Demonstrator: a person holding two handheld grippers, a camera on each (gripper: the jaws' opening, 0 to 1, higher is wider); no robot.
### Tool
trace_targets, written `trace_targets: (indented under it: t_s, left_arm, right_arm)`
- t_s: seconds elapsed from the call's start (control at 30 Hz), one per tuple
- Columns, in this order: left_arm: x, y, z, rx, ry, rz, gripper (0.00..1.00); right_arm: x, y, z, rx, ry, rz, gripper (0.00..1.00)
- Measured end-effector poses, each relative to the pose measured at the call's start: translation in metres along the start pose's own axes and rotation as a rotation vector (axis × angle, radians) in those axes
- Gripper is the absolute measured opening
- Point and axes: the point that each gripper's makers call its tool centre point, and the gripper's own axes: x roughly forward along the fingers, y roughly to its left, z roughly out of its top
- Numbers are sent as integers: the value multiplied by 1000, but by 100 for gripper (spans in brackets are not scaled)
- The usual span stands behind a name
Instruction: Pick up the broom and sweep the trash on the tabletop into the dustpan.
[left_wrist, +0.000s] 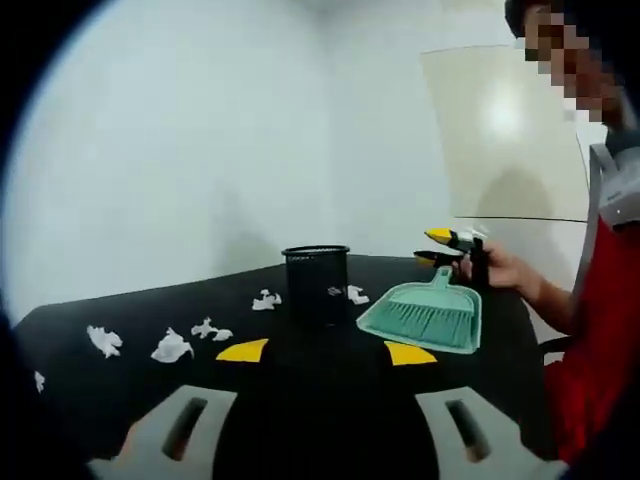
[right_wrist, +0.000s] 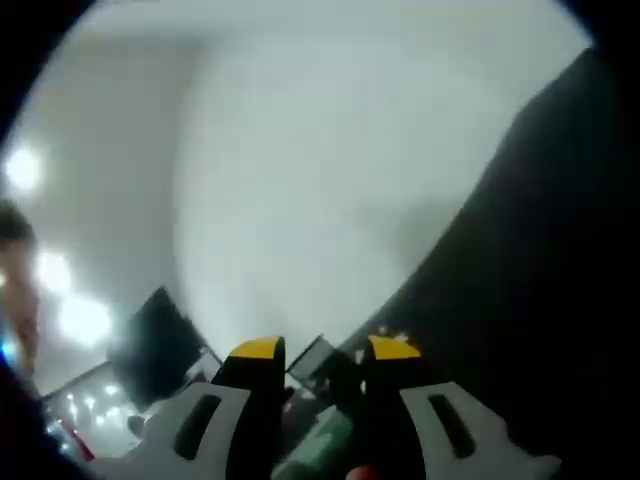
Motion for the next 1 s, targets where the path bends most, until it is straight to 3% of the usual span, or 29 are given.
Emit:
trace_targets:
  t_s: [1.0]
  left_arm:
    - [2,-4,-6,31,37,-6,40]
  right_arm:
    - [-2,2,-1,9,1,6,33]
